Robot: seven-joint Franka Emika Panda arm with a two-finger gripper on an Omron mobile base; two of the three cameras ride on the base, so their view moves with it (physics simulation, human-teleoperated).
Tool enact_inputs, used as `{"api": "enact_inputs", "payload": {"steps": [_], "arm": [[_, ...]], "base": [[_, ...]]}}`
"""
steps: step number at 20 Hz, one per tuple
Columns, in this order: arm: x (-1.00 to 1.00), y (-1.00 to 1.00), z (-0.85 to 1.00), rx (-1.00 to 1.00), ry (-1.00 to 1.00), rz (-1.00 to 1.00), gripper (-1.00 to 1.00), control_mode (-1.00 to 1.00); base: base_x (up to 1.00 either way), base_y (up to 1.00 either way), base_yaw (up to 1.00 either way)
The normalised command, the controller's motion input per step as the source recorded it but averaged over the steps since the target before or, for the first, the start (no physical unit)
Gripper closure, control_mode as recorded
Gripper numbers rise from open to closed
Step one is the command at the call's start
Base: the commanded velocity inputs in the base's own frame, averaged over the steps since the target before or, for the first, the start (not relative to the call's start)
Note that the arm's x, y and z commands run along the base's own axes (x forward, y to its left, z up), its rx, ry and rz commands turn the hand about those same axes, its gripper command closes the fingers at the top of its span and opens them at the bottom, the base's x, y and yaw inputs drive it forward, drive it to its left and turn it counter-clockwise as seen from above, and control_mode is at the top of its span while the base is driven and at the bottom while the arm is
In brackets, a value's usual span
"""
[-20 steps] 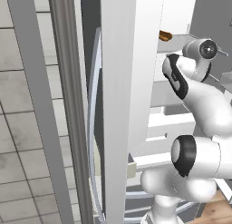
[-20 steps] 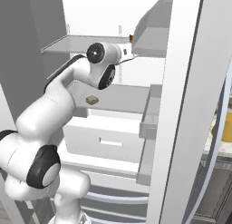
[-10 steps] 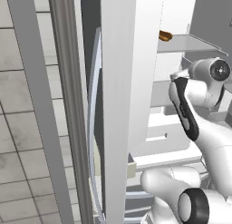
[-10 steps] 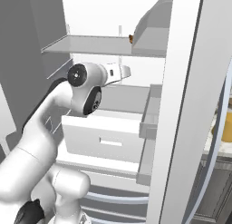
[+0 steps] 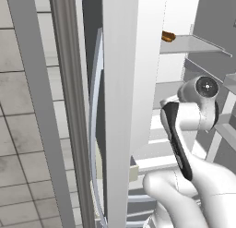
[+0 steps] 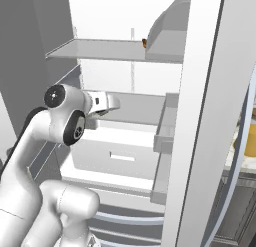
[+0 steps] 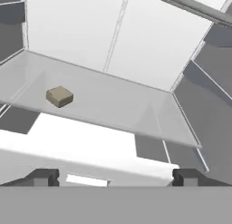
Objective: Move the tofu and hotdog bun from the second highest shelf to the top shelf to make space. Then, place the pitcher from the counter on the cleared second highest shelf.
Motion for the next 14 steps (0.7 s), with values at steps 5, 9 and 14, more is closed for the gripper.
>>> {"api": "enact_inputs", "payload": {"steps": [5, 9, 14], "arm": [[-0.12, 0.24, -0.22, 0.15, 0.24, 0.12, -1.0, -1.0], [0.0, 0.11, -0.06, 0.18, 0.2, 0.17, -1.0, -1.0], [0.13, 0.12, -0.06, 0.18, 0.19, 0.16, -1.0, -1.0]], "base": [[0.0, 0.0, 0.0], [0.0, 0.0, 0.0], [0.0, 0.0, 0.0]]}}
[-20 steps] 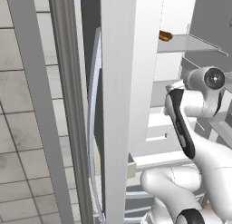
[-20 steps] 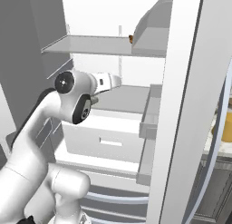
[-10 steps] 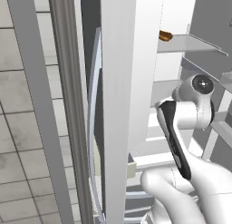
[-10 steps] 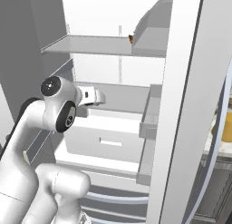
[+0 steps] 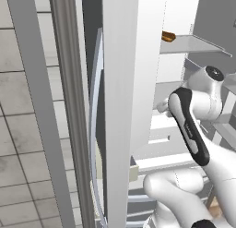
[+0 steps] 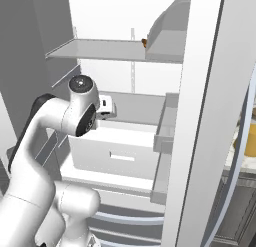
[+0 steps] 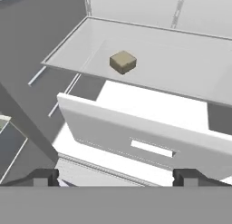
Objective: Move the tofu and hotdog bun from the second highest shelf to the top shelf to make space. Then, place the pitcher from the counter on the cleared second highest shelf.
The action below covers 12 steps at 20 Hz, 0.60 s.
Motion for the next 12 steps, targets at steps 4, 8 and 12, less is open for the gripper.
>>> {"api": "enact_inputs", "payload": {"steps": [4, 8, 12], "arm": [[0.34, 0.14, -0.11, 0.15, 0.13, 0.1, -1.0, -1.0], [0.31, 0.13, -0.2, 0.11, 0.03, 0.01, -1.0, -1.0], [0.15, 0.11, -0.38, 0.04, -0.07, 0.0, -1.0, -1.0]], "base": [[0.0, 0.0, 0.0], [0.0, 0.0, 0.0], [0.0, 0.0, 0.0]]}}
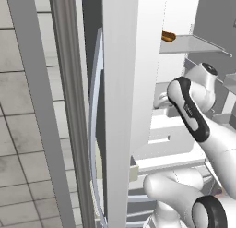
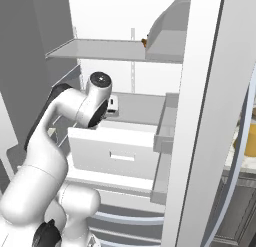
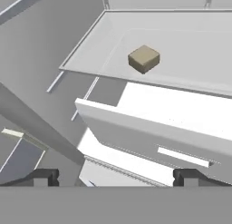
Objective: Move the tofu and hotdog bun from the second highest shelf to the top shelf to make space. Then, place the pitcher from the counter on the cleared second highest shelf.
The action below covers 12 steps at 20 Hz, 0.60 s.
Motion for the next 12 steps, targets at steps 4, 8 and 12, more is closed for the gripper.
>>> {"api": "enact_inputs", "payload": {"steps": [4, 8, 12], "arm": [[0.03, 0.13, -0.47, 0.0, -0.18, 0.0, -1.0, -1.0], [0.13, 0.19, -0.36, 0.0, -0.15, 0.0, -1.0, -1.0], [0.42, 0.24, -0.18, 0.0, -0.01, 0.0, -1.0, -1.0]], "base": [[0.0, 0.0, 0.0], [0.0, 0.0, 0.0], [0.0, 0.0, 0.0]]}}
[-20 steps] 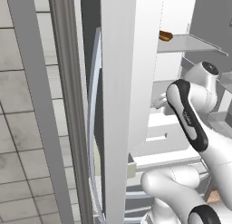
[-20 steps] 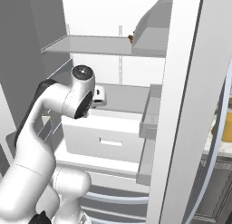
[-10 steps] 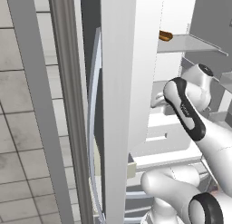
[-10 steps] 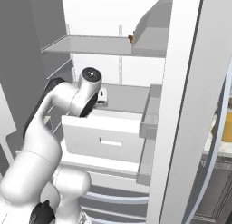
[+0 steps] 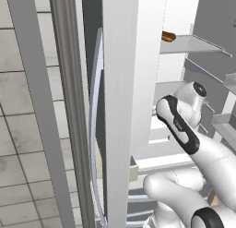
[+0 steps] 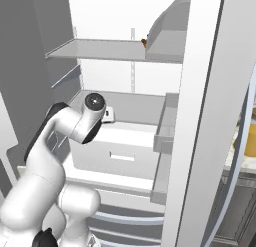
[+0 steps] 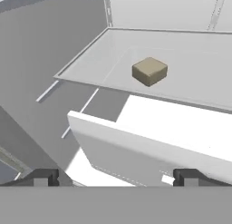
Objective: Move the tofu and hotdog bun from the second highest shelf to the top shelf to make space. Then, place the pitcher from the counter on the cleared second highest shelf.
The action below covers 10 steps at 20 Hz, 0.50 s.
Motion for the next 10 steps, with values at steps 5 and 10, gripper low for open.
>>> {"api": "enact_inputs", "payload": {"steps": [5, 10], "arm": [[0.52, 0.15, -0.01, 0.0, 0.02, 0.0, -1.0, -1.0], [0.44, 0.01, 0.0, 0.0, 0.02, 0.0, -1.0, -1.0]], "base": [[0.0, 0.0, 0.0], [0.0, 0.0, 0.0]]}}
